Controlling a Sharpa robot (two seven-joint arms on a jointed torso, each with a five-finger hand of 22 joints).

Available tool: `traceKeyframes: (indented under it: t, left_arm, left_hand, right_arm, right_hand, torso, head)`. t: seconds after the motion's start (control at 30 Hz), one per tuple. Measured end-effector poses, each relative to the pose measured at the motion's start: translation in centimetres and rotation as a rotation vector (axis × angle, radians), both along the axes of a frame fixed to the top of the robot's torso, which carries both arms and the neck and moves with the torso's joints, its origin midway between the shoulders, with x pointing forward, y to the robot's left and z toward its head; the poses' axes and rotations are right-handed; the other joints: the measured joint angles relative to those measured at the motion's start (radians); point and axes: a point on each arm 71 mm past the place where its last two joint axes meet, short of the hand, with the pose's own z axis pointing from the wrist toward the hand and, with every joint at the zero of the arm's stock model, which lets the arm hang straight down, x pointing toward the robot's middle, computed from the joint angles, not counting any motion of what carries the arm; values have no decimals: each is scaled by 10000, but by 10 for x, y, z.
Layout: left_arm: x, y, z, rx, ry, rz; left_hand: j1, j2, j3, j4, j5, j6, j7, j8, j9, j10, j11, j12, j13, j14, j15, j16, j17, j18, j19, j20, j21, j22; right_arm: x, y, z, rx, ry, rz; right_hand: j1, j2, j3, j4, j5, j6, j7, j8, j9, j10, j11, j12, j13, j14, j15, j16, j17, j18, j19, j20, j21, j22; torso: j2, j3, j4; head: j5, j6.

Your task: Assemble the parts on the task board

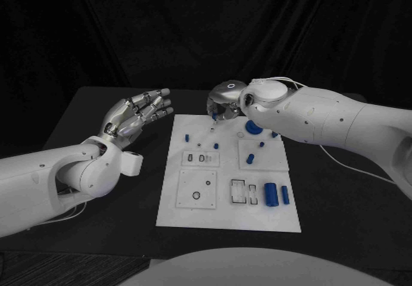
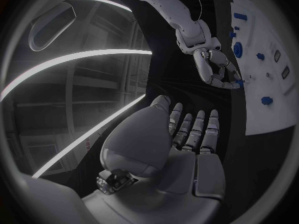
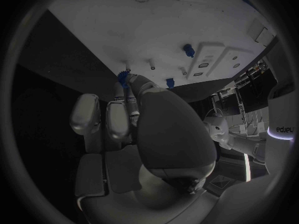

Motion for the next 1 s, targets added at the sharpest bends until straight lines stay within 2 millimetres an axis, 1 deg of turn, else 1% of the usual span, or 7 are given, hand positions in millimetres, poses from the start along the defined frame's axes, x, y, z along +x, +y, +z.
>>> traceKeyframes:
  t: [0.1,0.23,0.33,0.4,0.43,0.8,1.0]
  left_arm:
    - [0,0,0,5,-2,8]
    - [1,0,0,12,-4,18]
    - [1,1,0,17,-5,24]
    - [1,1,0,22,-7,33]
    - [1,1,0,25,-7,38]
    - [2,1,-1,33,-11,41]
    - [3,1,-1,39,-14,41]
  left_hand:
    - [0,0,0,0,0,0,0,0,0,0,0,0,0,-11,11,0,0,0,0,0,-7,0]
    - [0,0,0,0,0,0,0,0,0,0,0,0,0,-11,11,0,1,0,0,0,-7,0]
    - [0,0,0,0,0,0,0,0,1,0,0,0,-1,-11,11,0,1,0,0,0,-7,0]
    - [0,0,0,0,0,0,0,0,1,0,0,0,0,-11,11,0,1,0,1,0,-7,1]
    - [0,0,0,0,0,0,0,0,1,0,0,0,-1,-11,11,0,1,0,1,0,-7,1]
    - [0,0,-1,0,0,-36,-35,0,1,0,0,-1,-1,-11,11,0,2,0,1,0,-7,1]
    - [0,0,-1,0,0,-36,-36,0,2,0,0,-1,-2,-11,12,0,2,1,1,1,-7,1]
  right_arm:
    - [0,2,-1,1,13,10]
    - [0,2,0,1,26,0]
    - [0,2,-1,1,42,-14]
    - [0,2,-2,-5,60,-25]
    - [0,2,-2,-13,76,-33]
    - [0,1,-5,-69,179,-100]
    - [1,-3,-6,-85,193,-170]
  right_hand:
    - [-1,0,0,0,-1,0,0,-47,1,1,-1,-18,-8,0,0,0,0,0,0,0,0,20]
    - [-2,-1,0,0,-49,-35,35,-48,0,35,-34,-34,-38,0,0,0,-2,0,0,0,0,24]
    - [-2,-1,0,0,-86,-35,35,-48,0,35,-34,-39,-44,0,0,0,-14,0,0,0,0,49]
    - [-2,-1,0,0,-125,-71,0,-102,1,35,-34,-57,-55,0,0,0,-25,1,0,0,0,49]
    - [-2,-1,0,0,-125,-104,33,-105,0,35,-34,-95,-56,0,0,0,-39,1,0,0,0,59]
    - [-3,-3,28,-28,-126,-106,35,-106,-1,74,-73,-115,-63,0,0,0,-40,2,-1,0,-1,65]
    - [-3,-3,29,-28,-127,-106,34,-106,-1,92,-90,-135,-63,0,1,0,-40,1,-1,1,-1,83]
  torso:
    - [27,-15,26]
    - [29,-22,36]
    - [26,-23,38]
    - [12,-23,37]
    - [1,-23,37]
    - [-69,-21,29]
    - [-98,-18,27]
  head:
    - [-21,0]
    - [-23,0]
    - [-24,0]
    - [-9,0]
    - [1,0]
    - [43,0]
    - [35,0]
